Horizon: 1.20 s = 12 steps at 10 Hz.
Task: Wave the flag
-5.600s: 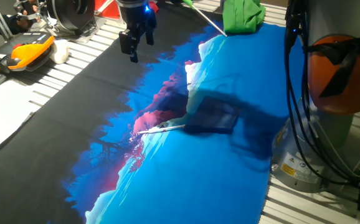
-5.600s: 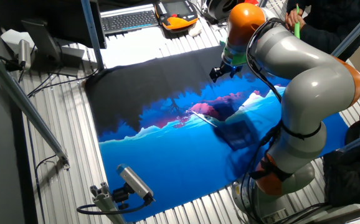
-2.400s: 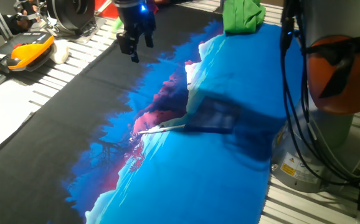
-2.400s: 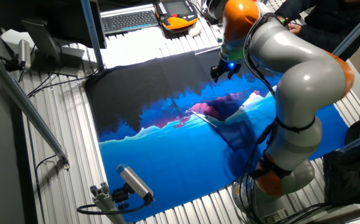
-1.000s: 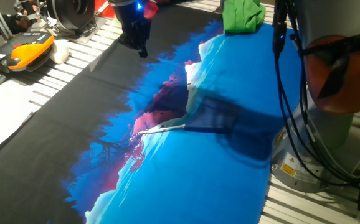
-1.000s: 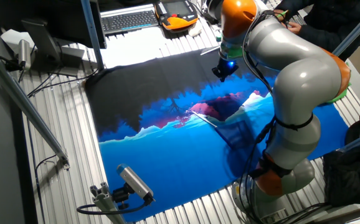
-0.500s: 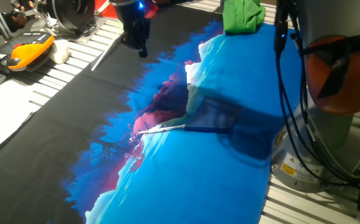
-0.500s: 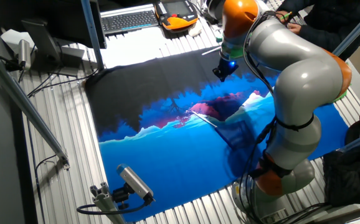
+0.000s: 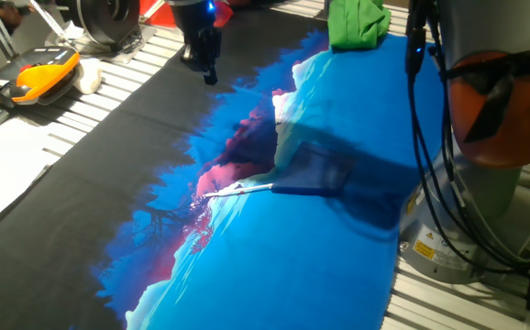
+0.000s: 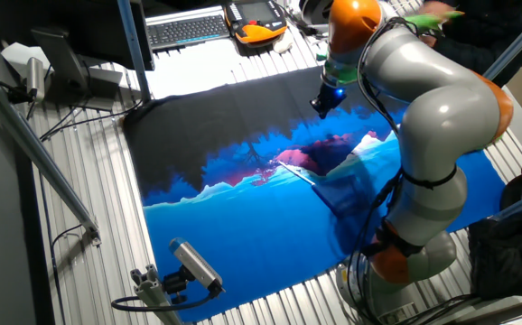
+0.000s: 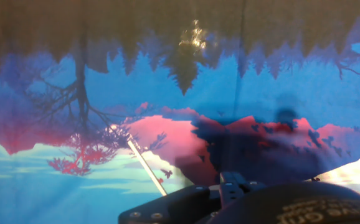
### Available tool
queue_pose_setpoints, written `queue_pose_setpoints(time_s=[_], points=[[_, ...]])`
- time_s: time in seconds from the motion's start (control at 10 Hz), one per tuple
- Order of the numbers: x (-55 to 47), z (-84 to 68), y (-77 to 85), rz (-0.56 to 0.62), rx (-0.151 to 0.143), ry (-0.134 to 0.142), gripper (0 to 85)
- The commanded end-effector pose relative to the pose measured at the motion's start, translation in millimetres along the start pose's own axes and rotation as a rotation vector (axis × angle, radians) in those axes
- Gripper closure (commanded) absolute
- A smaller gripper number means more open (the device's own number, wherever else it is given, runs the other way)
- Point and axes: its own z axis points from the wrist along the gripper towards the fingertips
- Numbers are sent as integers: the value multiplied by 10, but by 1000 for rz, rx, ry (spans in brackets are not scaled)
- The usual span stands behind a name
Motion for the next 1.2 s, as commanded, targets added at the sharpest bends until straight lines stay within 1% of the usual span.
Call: queue_pose_setpoints(time_s=[0.0, 0.1, 0.2, 0.3, 0.4, 0.5, 0.7, 0.8, 0.9, 1.0, 1.1], points=[[0, -4, -2, -11, -16, -6, 850], [0, -4, -2, -26, -18, -8, 850], [0, -4, -2, -44, -28, -21, 850], [0, -4, -2, -79, -35, -27, 850], [0, -4, -2, -112, -54, -47, 850], [0, -4, -2, -129, -32, -41, 850], [0, -4, -2, -144, -29, -43, 850], [0, -4, -2, -148, -39, -48, 850], [3, 3, 3, -146, -36, -47, 850], [24, 63, 43, -143, -18, -52, 680], [38, 129, 86, -142, -2, -58, 680]])
